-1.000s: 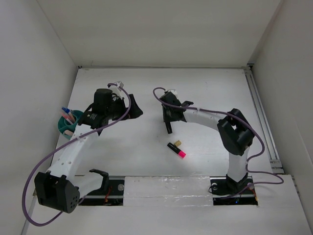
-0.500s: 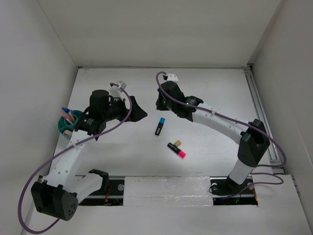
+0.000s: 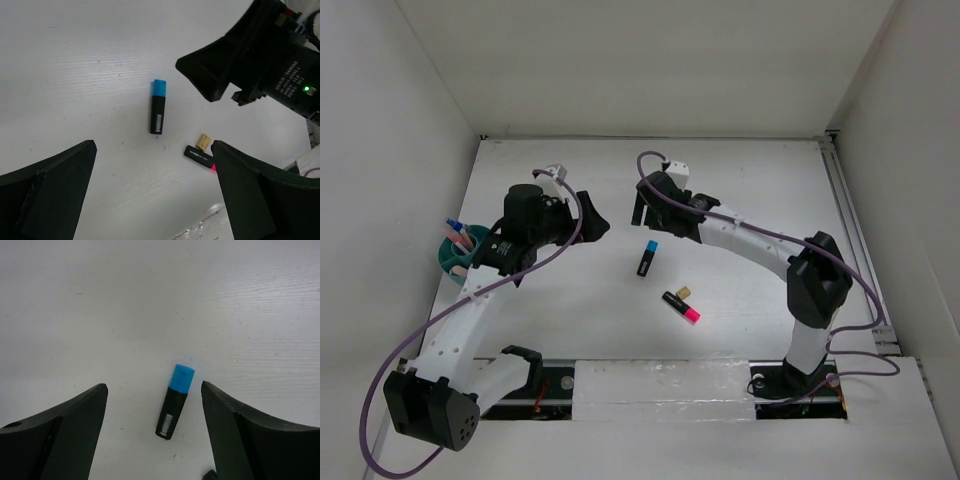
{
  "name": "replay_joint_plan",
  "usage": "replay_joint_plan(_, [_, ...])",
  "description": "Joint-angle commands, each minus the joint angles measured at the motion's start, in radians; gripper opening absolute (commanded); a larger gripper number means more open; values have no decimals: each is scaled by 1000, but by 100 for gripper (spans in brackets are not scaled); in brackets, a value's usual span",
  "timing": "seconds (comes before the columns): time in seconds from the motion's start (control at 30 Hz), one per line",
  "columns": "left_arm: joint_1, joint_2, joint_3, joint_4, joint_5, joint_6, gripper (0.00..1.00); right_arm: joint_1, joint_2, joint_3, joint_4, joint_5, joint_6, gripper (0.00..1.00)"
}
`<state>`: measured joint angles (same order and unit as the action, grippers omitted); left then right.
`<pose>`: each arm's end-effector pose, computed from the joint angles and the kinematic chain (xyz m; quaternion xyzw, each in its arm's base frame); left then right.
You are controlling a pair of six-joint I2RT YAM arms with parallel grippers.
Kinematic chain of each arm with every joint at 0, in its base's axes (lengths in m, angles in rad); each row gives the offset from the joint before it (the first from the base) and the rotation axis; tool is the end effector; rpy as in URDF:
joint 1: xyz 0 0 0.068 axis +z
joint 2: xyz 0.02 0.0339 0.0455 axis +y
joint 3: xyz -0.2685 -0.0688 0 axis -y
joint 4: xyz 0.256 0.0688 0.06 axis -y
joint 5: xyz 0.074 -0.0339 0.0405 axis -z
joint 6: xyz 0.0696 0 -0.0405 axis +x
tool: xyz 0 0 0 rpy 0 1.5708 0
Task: Sort the stationery into containers
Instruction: Pick up the stationery from the center of the board.
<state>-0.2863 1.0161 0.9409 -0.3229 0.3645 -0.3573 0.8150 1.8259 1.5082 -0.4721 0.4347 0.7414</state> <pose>0.2487 -0.0991 0.3284 0.0711 0.8222 -0.3153 0.4685 0.3274 0.3046 0.2529 0.0488 0.9054 0.1189 0.4047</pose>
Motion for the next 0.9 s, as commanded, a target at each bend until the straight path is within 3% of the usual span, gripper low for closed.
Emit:
replay_joint_plan(0.0, [1,-14,21,-24,-143,-31,100,-2,10,27,-37,62,76,82])
replay_joint_plan(0.13, [1,-14,30,-59,-269,-55,100,-2,81,27,-72,62,139,83])
replay_joint_plan(0.43, [1,-5,30,-59,-271,-55,100,18,243,87,-128,70,251,76])
replay_joint_plan(0.53, [1,-5,30,-59,-271,-55,100,18,294,136,-155,70,251,73])
replay_joint_plan(0.73, [1,-5,30,-59,-271,-55,100,18,314,136,-197,81,273,56])
replay_joint_plan(0.87, [1,-5,30,-59,-271,-55,100,18,305,109,-188,59,273,54])
